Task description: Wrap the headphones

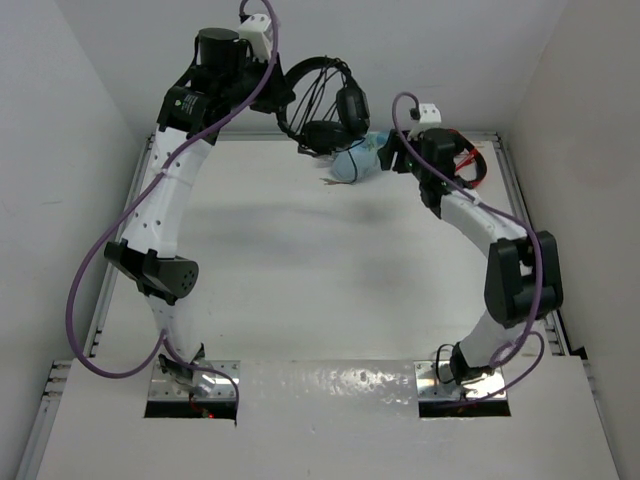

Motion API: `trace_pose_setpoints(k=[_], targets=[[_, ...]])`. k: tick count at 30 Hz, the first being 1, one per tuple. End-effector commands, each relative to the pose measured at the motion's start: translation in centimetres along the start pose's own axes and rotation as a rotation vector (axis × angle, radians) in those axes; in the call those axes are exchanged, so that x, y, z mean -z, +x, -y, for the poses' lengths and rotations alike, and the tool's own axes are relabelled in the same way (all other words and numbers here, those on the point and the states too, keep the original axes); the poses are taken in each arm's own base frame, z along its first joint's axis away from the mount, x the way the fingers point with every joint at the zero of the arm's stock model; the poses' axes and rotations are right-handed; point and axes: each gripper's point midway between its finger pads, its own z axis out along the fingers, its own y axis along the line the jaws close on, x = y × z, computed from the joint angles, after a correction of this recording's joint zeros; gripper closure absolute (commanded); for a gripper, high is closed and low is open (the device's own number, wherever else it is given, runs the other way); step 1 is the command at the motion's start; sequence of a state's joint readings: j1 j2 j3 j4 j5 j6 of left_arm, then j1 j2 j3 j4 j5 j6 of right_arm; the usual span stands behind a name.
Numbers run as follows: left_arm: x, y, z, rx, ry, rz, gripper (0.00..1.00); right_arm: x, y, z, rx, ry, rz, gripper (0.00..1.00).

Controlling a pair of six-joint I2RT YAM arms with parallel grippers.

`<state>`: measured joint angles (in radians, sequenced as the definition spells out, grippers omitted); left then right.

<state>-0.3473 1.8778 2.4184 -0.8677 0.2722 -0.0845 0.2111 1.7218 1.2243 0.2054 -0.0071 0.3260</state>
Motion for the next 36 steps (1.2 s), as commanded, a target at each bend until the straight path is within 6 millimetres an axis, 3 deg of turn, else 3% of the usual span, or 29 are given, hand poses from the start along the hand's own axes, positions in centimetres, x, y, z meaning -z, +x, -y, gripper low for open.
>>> trace_pose_setpoints(k=[1,2,3,4,5,7,9,12,13,15,16,18,19,21,22,24,25,26,30,36], targets=[[3.2,-4.7,0.5,0.027,-0.049,0.161,1.0,3.6,-2.5,-3.8,0.125,-0.212,0.2,0.4],[3.2,-4.8,0.4,0.035,-0.059,0.165,1.0,5.0,-4.6,-4.9,0.162,-0.255,0.35,0.41],[3.2,-4.8,0.2,0.051,-0.069,0.168,1.0,6.0,-4.3,-5.3,0.189,-0.276,0.392,0.39],[3.2,-4.9,-0.1,0.058,-0.085,0.174,1.0,7.1,-2.5,-5.6,0.218,-0.295,0.4,0.37],[3.2,-5.0,-0.1,0.062,-0.091,0.175,1.0,7.6,-2.3,-5.9,0.221,-0.309,0.418,0.36],[3.2,-5.0,-0.4,0.074,-0.105,0.177,1.0,8.1,-1.7,-6.7,0.216,-0.349,0.408,0.35],[3.0,-5.0,-0.8,0.086,-0.128,0.179,1.0,8.0,-0.5,-8.5,0.219,-0.404,0.376,0.35],[3.0,-5.1,-1.5,0.109,-0.171,0.191,1.0,7.8,-0.4,-11.8,0.2,-0.429,0.4,0.33],[3.0,-5.3,-1.9,0.118,-0.193,0.199,1.0,6.8,0.2,-12.1,0.162,-0.378,0.401,0.32],[3.0,-5.4,-2.2,0.146,-0.211,0.21,1.0,6.3,-2.1,-12.8,0.033,-0.362,0.49,0.32],[3.0,-5.3,-2.2,0.164,-0.219,0.211,1.0,4.8,-1.7,-12.2,-0.033,-0.317,0.499,0.32],[2.9,-5.1,-2.3,0.184,-0.222,0.206,1.0,3.4,-3.2,-11.9,-0.156,-0.28,0.532,0.31],[3.0,-5.0,-2.4,0.193,-0.232,0.207,1.0,1.9,-2.1,-11.4,-0.184,-0.247,0.513,0.31],[2.8,-4.7,-2.8,0.213,-0.249,0.204,1.0,0.6,-3.5,-11.1,-0.253,-0.204,0.547,0.31],[2.8,-4.6,-2.8,0.22,-0.249,0.203,1.0,-0.7,-2.3,-11.0,-0.263,-0.19,0.521,0.31],[2.8,-4.6,-2.8,0.224,-0.253,0.206,1.0,-1.8,-3.5,-11.4,-0.293,-0.188,0.536,0.31],[2.7,-4.6,-3.0,0.227,-0.257,0.207,1.0,-2.8,-2.2,-11.2,-0.293,-0.17,0.502,0.31],[2.7,-4.7,-2.9,0.228,-0.257,0.208,1.0,-3.3,-2.9,-11.2,-0.307,-0.161,0.514,0.31],[2.5,-4.7,-2.8,0.232,-0.247,0.209,1.0,-5.2,-1.7,-10.6,-0.337,-0.107,0.474,0.32],[1.8,-4.6,-2.7,0.233,-0.235,0.201,1.0,-7.6,-0.8,-12.3,-0.397,-0.126,0.45,0.34]])
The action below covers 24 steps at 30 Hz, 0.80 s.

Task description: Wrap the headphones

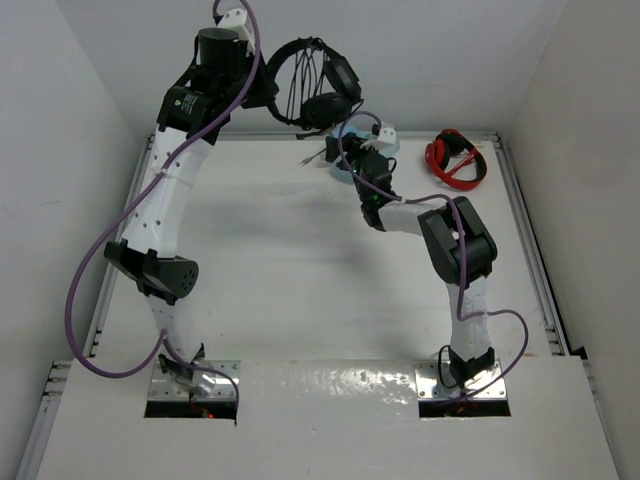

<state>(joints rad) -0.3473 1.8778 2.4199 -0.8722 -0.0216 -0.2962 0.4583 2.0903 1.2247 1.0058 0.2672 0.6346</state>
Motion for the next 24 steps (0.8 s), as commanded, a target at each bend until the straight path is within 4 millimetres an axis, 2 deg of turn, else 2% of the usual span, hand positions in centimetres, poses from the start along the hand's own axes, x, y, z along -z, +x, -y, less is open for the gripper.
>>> trace_pose_setpoints(k=[1,2,3,4,5,7,8,9,11,12,15,17,18,21,24], targets=[[1.6,-3.6,1.9,0.044,0.064,0.118,1.0,-1.5,-0.3,-1.6,-0.079,0.017,0.041,0.35],[1.6,-3.6,1.9,0.046,0.064,0.118,1.0,-1.7,0.0,-1.4,-0.09,0.033,0.042,0.36],[1.5,-3.6,1.9,0.052,0.067,0.117,1.0,-2.1,1.2,-0.4,-0.093,0.073,0.026,0.38],[1.5,-3.5,2.0,0.053,0.068,0.115,1.0,-2.9,0.8,-0.9,-0.142,0.078,0.04,0.38],[1.4,-3.5,2.0,0.058,0.069,0.116,1.0,-3.4,1.3,-0.7,-0.163,0.09,0.032,0.38],[1.5,-3.7,2.1,0.068,0.072,0.122,1.0,-4.8,2.8,-1.0,-0.203,0.09,-0.004,0.54],[1.5,-3.8,2.2,0.076,0.073,0.123,1.0,-5.0,4.7,-0.6,-0.197,0.101,-0.049,0.74],[1.6,-3.9,2.2,0.081,0.075,0.125,1.0,-5.6,4.2,-1.9,-0.203,0.073,-0.043,0.83],[1.5,-3.8,2.2,0.098,0.073,0.123,1.0,-5.5,4.7,-3.2,-0.182,0.049,-0.046,0.97],[1.5,-3.9,2.1,0.106,0.068,0.125,1.0,-5.2,5.0,-4.2,-0.167,0.025,-0.05,1.0],[1.3,-4.0,1.4,0.141,0.036,0.131,1.0,-4.6,5.0,-6.4,-0.158,-0.062,-0.068,1.0],[1.2,-4.0,1.0,0.163,0.022,0.133,1.0,-3.7,4.9,-8.8,-0.155,-0.164,-0.088,1.0],[1.3,-4.3,0.7,0.173,0.012,0.139,1.0,-3.0,5.5,-8.8,-0.142,-0.174,-0.109,1.0],[1.1,-4.4,-0.3,0.209,-0.021,0.142,1.0,-1.6,4.2,-10.9,-0.147,-0.25,-0.111,1.0],[0.9,-4.6,-1.2,0.264,-0.046,0.149,1.0,-0.2,4.6,-12.4,-0.143,-0.311,-0.161,1.0]])
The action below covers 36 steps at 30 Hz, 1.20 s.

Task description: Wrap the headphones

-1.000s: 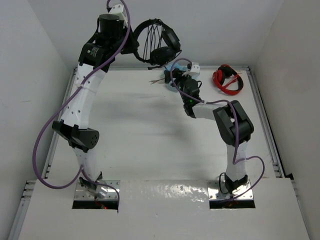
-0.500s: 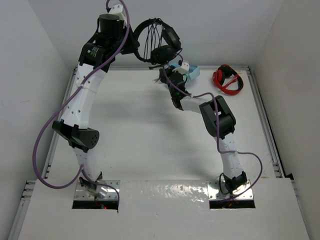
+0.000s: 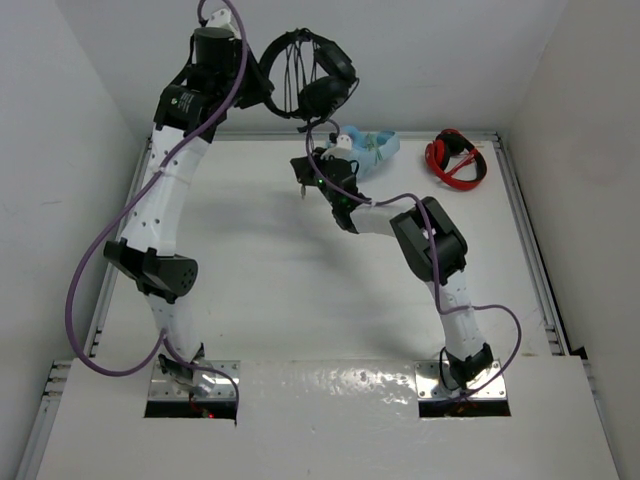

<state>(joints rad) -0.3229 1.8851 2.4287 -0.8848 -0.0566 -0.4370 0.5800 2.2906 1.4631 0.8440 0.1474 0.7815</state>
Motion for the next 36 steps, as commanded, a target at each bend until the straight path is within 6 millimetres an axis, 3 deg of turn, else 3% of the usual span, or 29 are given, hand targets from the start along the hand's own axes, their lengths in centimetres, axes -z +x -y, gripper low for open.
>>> trace_pose_setpoints(k=[1,2,3,8,9,12,17,24,27,28,30,31,36], targets=[[1.0,-4.2,0.1,0.134,0.006,0.129,1.0,1.8,-3.9,-7.2,0.01,-0.203,0.036,1.0],[0.8,-4.4,-0.5,0.161,-0.009,0.133,1.0,2.5,-4.1,-8.8,-0.001,-0.241,0.022,1.0],[0.7,-4.5,-0.9,0.172,-0.018,0.136,1.0,3.3,-3.3,-9.2,-0.003,-0.253,-0.002,1.0],[-1.1,-4.2,-3.7,0.219,-0.081,0.133,1.0,6.7,-0.2,-15.9,0.034,-0.419,-0.117,1.0],[-1.6,-3.7,-4.3,0.223,-0.097,0.123,1.0,7.5,1.5,-17.0,0.058,-0.455,-0.191,1.0],[-2.0,-2.9,-4.7,0.227,-0.099,0.103,1.0,7.8,2.7,-18.9,0.149,-0.506,-0.257,1.0],[-2.6,-1.8,-6.1,0.276,-0.093,0.052,1.0,9.1,4.5,-19.2,0.219,-0.507,-0.336,1.0],[-2.4,-2.5,-6.8,0.213,-0.078,0.065,1.0,10.8,3.6,-18.1,0.362,-0.457,-0.362,1.0],[-3.0,-2.8,-8.4,0.12,-0.138,0.102,1.0,11.5,2.7,-18.4,0.45,-0.488,-0.359,1.0],[-3.2,-2.8,-8.6,0.078,-0.151,0.112,1.0,11.4,1.8,-19.4,0.474,-0.515,-0.347,1.0],[-3.8,-3.0,-10.2,-0.022,-0.243,0.153,1.0,12.0,1.9,-20.3,0.492,-0.565,-0.408,1.0],[-4.5,-1.9,-10.4,-0.062,-0.267,0.138,1.0,11.8,0.6,-21.9,0.489,-0.596,-0.39,1.0],[-6.7,2.0,-12.5,-0.189,-0.357,0.078,1.0,12.6,-1.4,-26.0,0.365,-0.711,-0.401,1.0]])
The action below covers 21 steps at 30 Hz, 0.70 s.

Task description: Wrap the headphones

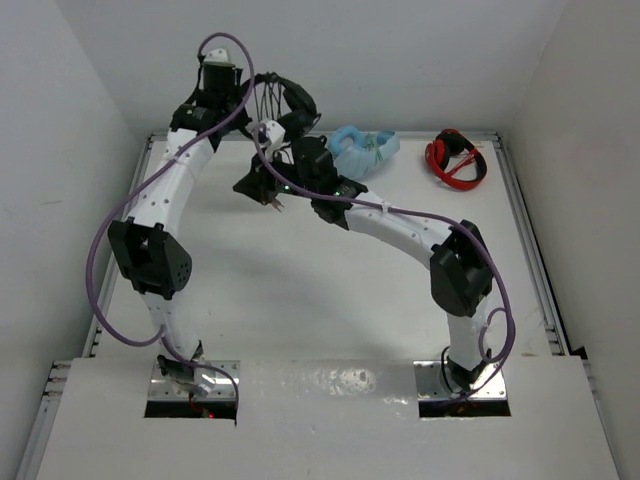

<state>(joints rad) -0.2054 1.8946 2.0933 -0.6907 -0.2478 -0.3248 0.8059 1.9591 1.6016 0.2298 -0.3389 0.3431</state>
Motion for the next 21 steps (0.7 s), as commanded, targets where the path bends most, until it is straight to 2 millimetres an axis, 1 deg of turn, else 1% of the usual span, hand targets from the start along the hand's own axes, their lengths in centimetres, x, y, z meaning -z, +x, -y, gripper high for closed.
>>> trace_pose_setpoints(k=[1,3,4,5,6,7,8,9,10,11,12,13,14,15,16,17,18,20,21], targets=[[-0.7,-0.7,0.3,-0.097,-0.03,0.088,1.0,0.9,-4.9,-3.3,-0.027,-0.12,0.067,1.0],[-1.0,0.2,0.5,-0.115,-0.013,0.073,1.0,0.8,-5.2,-3.7,-0.057,-0.132,0.065,1.0],[-1.1,1.1,0.9,-0.151,0.001,0.056,1.0,0.8,-6.5,-4.1,-0.066,-0.143,0.069,1.0],[-1.2,1.4,0.9,-0.173,0.005,0.051,1.0,0.8,-5.7,-4.0,-0.079,-0.139,0.042,1.0],[-1.4,2.0,0.9,-0.201,0.005,0.042,1.0,1.0,-7.2,-4.3,-0.078,-0.143,0.057,1.0],[-1.7,3.0,0.6,-0.239,0.001,0.024,1.0,1.3,-8.0,-3.9,-0.084,-0.13,0.059,1.0],[-1.8,3.5,0.4,-0.308,0.002,0.013,1.0,1.8,-7.8,-3.4,-0.111,-0.11,0.024,1.0],[-2.0,4.1,0.1,-0.341,-0.003,0.003,1.0,2.4,-9.8,-3.1,-0.119,-0.092,0.04,1.0],[-2.2,4.6,-0.2,-0.373,-0.01,-0.005,1.0,3.2,-10.4,-1.4,-0.133,-0.052,0.029,1.0],[-2.6,5.9,-0.9,-0.441,-0.017,-0.033,1.0,3.8,-8.7,-0.1,-0.173,-0.008,-0.062,1.0],[-2.7,6.2,-1.1,-0.463,-0.018,-0.038,1.0,4.9,-10.6,1.8,-0.131,0.047,-0.044,1.0],[-2.5,6.7,-1.0,-0.482,0.007,-0.048,1.0,5.5,-10.1,3.0,-0.116,0.092,-0.076,1.0],[-2.6,7.6,-1.1,-0.522,0.026,-0.069,1.0,6.5,-8.8,4.2,-0.116,0.152,-0.136,1.0],[-2.6,8.2,-0.8,-0.543,0.056,-0.083,1.0,7.5,-8.6,6.5,-0.06,0.239,-0.151,1.0],[-2.4,8.7,-0.1,-0.556,0.106,-0.094,1.0,8.1,-8.0,7.6,-0.03,0.281,-0.176,1.0],[-2.3,9.3,0.1,-0.584,0.131,-0.108,1.0,8.9,-7.4,8.6,0.035,0.316,-0.213,1.0],[-2.0,9.9,0.8,-0.597,0.173,-0.122,1.0,9.9,-7.2,10.2,0.076,0.402,-0.229,1.0],[-1.7,10.6,1.5,-0.646,0.218,-0.137,1.0,11.2,-7.0,11.8,0.185,0.474,-0.272,1.0],[-1.4,11.2,1.9,-0.663,0.245,-0.155,1.0,11.8,-7.3,12.4,0.213,0.508,-0.276,1.0]])
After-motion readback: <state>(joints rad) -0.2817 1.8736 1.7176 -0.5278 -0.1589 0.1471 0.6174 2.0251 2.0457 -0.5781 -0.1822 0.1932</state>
